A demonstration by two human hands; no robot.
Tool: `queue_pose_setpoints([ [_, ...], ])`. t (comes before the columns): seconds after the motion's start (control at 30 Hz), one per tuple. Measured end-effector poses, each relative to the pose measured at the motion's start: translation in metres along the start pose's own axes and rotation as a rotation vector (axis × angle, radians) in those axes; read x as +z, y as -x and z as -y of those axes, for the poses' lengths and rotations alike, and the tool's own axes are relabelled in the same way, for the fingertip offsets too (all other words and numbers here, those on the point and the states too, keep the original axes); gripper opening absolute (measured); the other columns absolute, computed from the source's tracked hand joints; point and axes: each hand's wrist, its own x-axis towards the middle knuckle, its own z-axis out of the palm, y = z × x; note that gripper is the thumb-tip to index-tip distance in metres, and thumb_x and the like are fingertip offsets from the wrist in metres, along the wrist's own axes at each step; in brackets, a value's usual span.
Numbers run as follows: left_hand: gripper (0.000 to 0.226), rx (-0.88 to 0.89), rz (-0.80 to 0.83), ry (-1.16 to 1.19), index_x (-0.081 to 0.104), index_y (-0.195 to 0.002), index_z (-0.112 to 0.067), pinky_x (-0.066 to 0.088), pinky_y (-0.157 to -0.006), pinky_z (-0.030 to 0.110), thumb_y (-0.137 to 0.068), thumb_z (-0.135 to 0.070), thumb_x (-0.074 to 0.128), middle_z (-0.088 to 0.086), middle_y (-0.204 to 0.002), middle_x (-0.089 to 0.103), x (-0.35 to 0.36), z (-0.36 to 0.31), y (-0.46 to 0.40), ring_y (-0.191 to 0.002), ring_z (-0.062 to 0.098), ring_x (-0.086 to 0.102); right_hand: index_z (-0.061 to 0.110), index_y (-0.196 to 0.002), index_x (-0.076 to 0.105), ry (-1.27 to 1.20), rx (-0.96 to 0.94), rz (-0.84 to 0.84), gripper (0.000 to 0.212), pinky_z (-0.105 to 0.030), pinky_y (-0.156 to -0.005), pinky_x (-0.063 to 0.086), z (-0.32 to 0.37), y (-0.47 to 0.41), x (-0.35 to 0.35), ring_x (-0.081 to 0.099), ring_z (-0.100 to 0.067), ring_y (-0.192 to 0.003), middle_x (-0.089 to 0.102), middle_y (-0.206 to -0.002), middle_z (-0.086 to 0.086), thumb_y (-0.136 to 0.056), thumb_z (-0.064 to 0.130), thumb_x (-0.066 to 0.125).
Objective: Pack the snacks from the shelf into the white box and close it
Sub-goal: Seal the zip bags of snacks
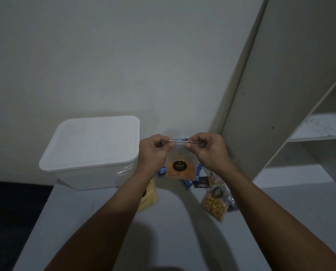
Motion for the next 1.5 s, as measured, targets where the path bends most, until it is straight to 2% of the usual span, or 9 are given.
queue_pose_setpoints([
  [0.17,0.003,0.017,0.006,-0.019,0.072,-0.081,-0.010,0.048,-0.064,0.008,-0.080,-0.006,0.072,-0.001,-0.075,0.068,0.001,-0.001,0.000,-0.067,0.000,0.061,0.015,-0.081,0.074,0.031,-0.013,-0.030,0.004,-0.026,-0.063,0.053,-0.001,0.000,0.003,0.064,-0.009,-0.068,0.069,-0.072,0.006,-0.082,0.018,0.074],
  [0.23,0.004,-0.007,0.027,0.009,0.071,-0.080,-0.011,0.047,-0.063,0.007,-0.081,-0.006,0.071,-0.006,-0.073,0.066,0.000,-0.005,0.000,-0.064,-0.005,0.059,0.015,-0.081,0.073,-0.012,-0.004,-0.022,0.003,-0.022,-0.061,0.051,-0.001,-0.001,0.002,0.063,-0.005,-0.066,0.069,-0.072,0.006,-0.083,0.017,0.074],
  [0.33,0.006,-0.018,0.033,0.028,0.070,-0.080,-0.014,0.049,-0.066,0.010,-0.081,-0.008,0.071,-0.008,-0.074,0.066,-0.001,-0.008,0.000,-0.071,0.002,0.061,0.015,-0.082,0.071,-0.027,0.005,0.023,0.003,-0.011,-0.055,0.044,0.002,-0.001,-0.001,0.058,0.006,-0.058,0.066,-0.069,0.009,-0.084,0.016,0.073],
  [0.53,0.006,-0.018,0.033,0.019,0.070,-0.082,-0.013,0.050,-0.071,0.018,-0.083,-0.007,0.069,-0.007,-0.078,0.066,0.001,-0.009,0.000,-0.075,0.008,0.060,0.014,-0.082,0.072,-0.025,0.002,0.053,0.003,-0.009,-0.055,0.044,0.006,-0.001,-0.004,0.059,0.007,-0.058,0.068,-0.070,0.008,-0.084,0.016,0.072],
  [0.6,0.008,-0.014,0.039,0.017,0.069,-0.081,-0.015,0.049,-0.069,0.015,-0.083,-0.007,0.069,-0.007,-0.078,0.066,0.002,-0.008,0.000,-0.075,0.006,0.060,0.013,-0.082,0.073,-0.017,0.003,0.056,0.005,-0.011,-0.057,0.046,0.006,-0.001,-0.004,0.061,0.002,-0.061,0.070,-0.072,0.004,-0.084,0.017,0.073],
  [0.77,0.017,-0.001,0.057,0.025,0.065,-0.076,-0.023,0.046,-0.065,0.009,-0.084,-0.008,0.068,-0.008,-0.077,0.065,0.004,-0.008,0.001,-0.073,0.001,0.058,0.013,-0.079,0.070,0.021,0.026,0.018,0.008,-0.036,-0.066,0.054,0.006,0.000,-0.001,0.066,-0.024,-0.073,0.070,-0.076,-0.008,-0.085,0.018,0.070],
  [1.07,0.004,0.020,0.097,0.073,0.072,-0.077,-0.011,0.052,-0.066,0.015,-0.078,-0.009,0.075,-0.003,-0.073,0.070,0.001,-0.011,0.000,-0.069,0.001,0.064,0.010,-0.082,0.072,-0.039,-0.009,0.048,0.006,-0.030,-0.063,0.053,0.005,-0.003,-0.001,0.065,-0.015,-0.068,0.072,-0.077,-0.007,-0.083,0.016,0.074],
  [1.27,0.016,0.011,0.083,0.064,0.069,-0.071,-0.021,0.050,-0.064,0.015,-0.078,-0.007,0.075,-0.007,-0.071,0.068,0.000,-0.011,0.000,-0.067,0.000,0.062,0.009,-0.086,0.074,-0.035,0.011,0.055,0.007,-0.036,-0.066,0.056,0.007,-0.001,-0.006,0.067,-0.023,-0.070,0.073,-0.080,-0.010,-0.083,0.016,0.074],
  [1.5,0.009,-0.001,0.134,0.082,0.072,-0.075,-0.016,0.051,-0.065,0.013,-0.077,-0.009,0.076,-0.005,-0.074,0.071,0.000,-0.013,0.002,-0.068,-0.003,0.064,0.011,-0.081,0.073,-0.014,0.027,0.035,0.002,-0.032,-0.065,0.055,0.007,-0.002,-0.004,0.065,-0.015,-0.069,0.072,-0.077,-0.006,-0.083,0.012,0.073],
])
